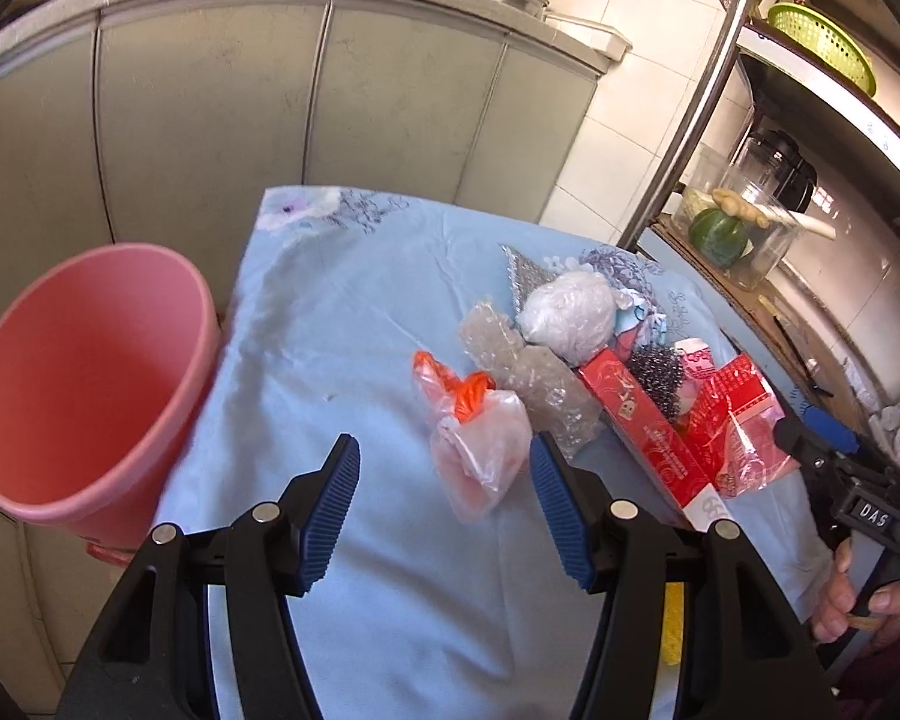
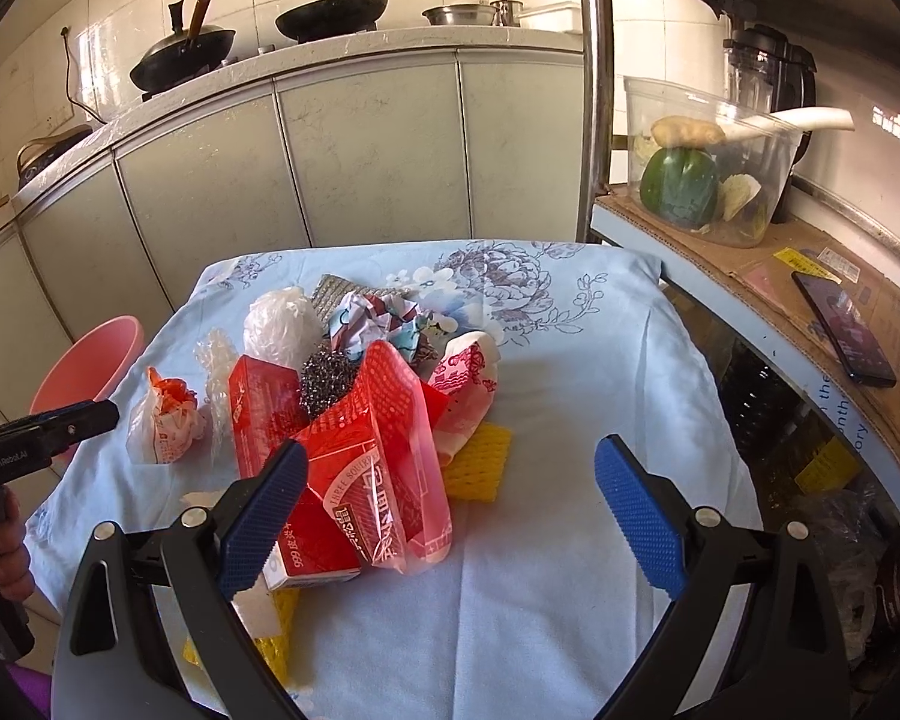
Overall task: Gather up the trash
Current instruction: 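Grasp the orange-tied clear bag with the left tool while the right tool grasps the red plastic bag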
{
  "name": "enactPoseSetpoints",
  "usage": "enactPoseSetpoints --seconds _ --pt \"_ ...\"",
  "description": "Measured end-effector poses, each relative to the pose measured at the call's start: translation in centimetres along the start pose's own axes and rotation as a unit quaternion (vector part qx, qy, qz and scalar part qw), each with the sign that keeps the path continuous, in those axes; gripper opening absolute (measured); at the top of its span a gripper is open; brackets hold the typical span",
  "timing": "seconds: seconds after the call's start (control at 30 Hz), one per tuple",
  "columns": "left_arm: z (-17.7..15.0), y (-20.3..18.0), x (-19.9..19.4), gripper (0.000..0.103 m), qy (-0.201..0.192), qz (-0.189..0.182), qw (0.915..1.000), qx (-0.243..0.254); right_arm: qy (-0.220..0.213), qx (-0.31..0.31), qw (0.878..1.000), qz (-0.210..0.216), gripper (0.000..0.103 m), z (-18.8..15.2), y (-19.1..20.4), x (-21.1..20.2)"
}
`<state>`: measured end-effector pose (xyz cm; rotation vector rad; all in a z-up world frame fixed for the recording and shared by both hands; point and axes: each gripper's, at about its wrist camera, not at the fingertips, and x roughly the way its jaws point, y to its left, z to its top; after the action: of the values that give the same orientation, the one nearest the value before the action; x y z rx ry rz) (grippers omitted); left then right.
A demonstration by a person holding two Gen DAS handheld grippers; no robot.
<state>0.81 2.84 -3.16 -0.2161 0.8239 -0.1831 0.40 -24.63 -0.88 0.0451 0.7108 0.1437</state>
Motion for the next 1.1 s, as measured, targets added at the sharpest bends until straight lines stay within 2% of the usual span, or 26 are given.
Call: enactPoseSetpoints --seconds 0.13,0.23,0.3,0.37,0.47,0.77,0.87,0.93,0.97,1.03,1.1 --pt "0.1 -1.3 1.4 0.058 0.016 -0.01 0.9998 0.01 -0.004 -0.001 1.0 0.012 0.094 0.2 -0.1 -0.2" --pt "0.3 -2.2 2.4 0.052 0.02 0.002 0.9995 0.024 -0.009 -0.007 1.0 0.015 0.094 0.2 -0.1 -0.5" --pt "0.3 -2.4 3.0 0.04 0.027 0.012 0.9991 0.032 -0.01 -0.009 1.0 0.017 0.094 0.2 -0.2 -0.6" --pt "0.2 -2.2 3.5 0.032 0.035 0.012 0.9989 0.029 -0.008 -0.006 1.0 0.021 0.093 0.2 -0.5 -0.5" --pt "0.2 -2.0 3.3 0.03 0.029 0.011 0.9992 0.026 -0.002 0.001 1.0 0.028 0.093 0.1 -0.8 -0.2" --pt "0.3 -2.1 0.8 0.028 0.0 -0.007 0.9995 0.031 0.024 0.011 0.999 0.047 0.077 -0.2 -1.1 0.9" --pt "0.2 -2.1 0.2 0.027 -0.004 -0.01 0.9995 0.03 0.043 0.017 0.997 0.059 0.063 -0.5 -1.1 1.4" --pt "0.2 -2.0 -0.1 0.027 -0.008 -0.012 0.9995 0.029 0.054 0.021 0.996 0.067 0.048 -0.6 -1.2 1.6" --pt "0.2 -2.0 -0.2 0.027 -0.009 -0.013 0.9995 0.029 0.06 0.023 0.995 0.074 0.044 -0.8 -1.2 1.7" --pt "0.1 -1.9 -0.5 0.027 -0.013 -0.014 0.9994 0.028 0.066 0.023 0.994 0.082 0.023 -0.8 -1.1 1.7" --pt "0.1 -1.7 -0.7 0.027 -0.015 -0.014 0.9994 0.028 0.065 0.023 0.994 0.088 0.013 -0.9 -0.9 1.4"
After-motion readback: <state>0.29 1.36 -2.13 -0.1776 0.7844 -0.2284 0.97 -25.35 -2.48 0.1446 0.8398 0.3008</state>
